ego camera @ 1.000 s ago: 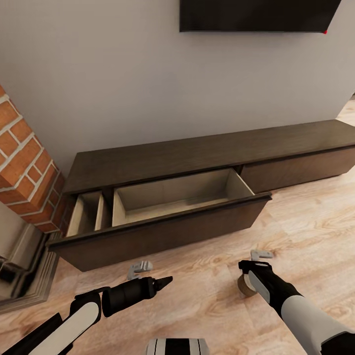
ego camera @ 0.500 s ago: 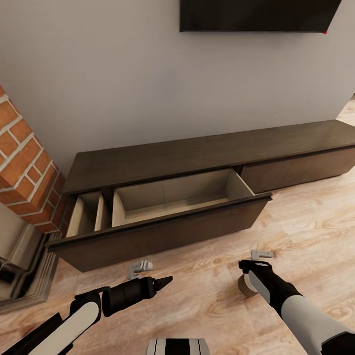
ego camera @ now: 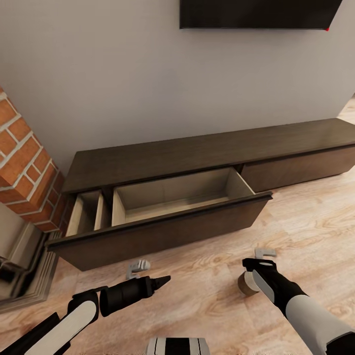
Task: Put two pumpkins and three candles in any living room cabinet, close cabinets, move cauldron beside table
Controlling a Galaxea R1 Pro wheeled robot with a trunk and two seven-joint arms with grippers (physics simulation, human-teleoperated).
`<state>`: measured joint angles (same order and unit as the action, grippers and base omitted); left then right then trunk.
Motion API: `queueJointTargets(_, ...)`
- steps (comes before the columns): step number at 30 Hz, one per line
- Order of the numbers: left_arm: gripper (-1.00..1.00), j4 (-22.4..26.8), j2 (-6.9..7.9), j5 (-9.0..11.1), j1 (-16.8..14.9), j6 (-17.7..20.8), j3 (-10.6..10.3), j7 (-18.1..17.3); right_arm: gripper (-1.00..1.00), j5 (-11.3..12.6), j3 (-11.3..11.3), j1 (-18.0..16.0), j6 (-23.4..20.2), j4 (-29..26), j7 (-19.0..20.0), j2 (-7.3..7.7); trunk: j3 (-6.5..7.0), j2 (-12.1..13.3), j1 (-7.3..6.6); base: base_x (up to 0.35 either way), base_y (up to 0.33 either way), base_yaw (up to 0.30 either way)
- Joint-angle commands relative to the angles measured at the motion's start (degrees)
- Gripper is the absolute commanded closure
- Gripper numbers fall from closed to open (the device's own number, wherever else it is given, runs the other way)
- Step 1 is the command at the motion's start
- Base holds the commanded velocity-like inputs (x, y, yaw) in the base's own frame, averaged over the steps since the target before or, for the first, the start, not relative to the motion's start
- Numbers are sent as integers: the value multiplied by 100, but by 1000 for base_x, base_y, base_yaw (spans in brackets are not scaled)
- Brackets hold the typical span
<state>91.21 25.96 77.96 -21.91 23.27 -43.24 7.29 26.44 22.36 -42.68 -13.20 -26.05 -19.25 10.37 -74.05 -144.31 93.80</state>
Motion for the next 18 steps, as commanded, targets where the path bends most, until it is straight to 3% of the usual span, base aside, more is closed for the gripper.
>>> queueJointTargets(1, -100, 10, 4, 61, -6, 2, -9, 52, -100, 37, 49, -3, -34, -16, -44, 8, -28, -4, 1, 0, 0, 0)
queueJointTargets(14, -100, 9, 13, 68, -6, 2, -1, 52, -100, 37, 44, -3, -33, -14, -20, 30, -316, -21, 35, 0, 0, 0)
queueJointTargets(18, -100, 9, 14, 70, -6, 2, -1, 50, -100, 39, 27, -3, -33, -15, 221, 88, -404, -27, 45, 0, 0, 0)
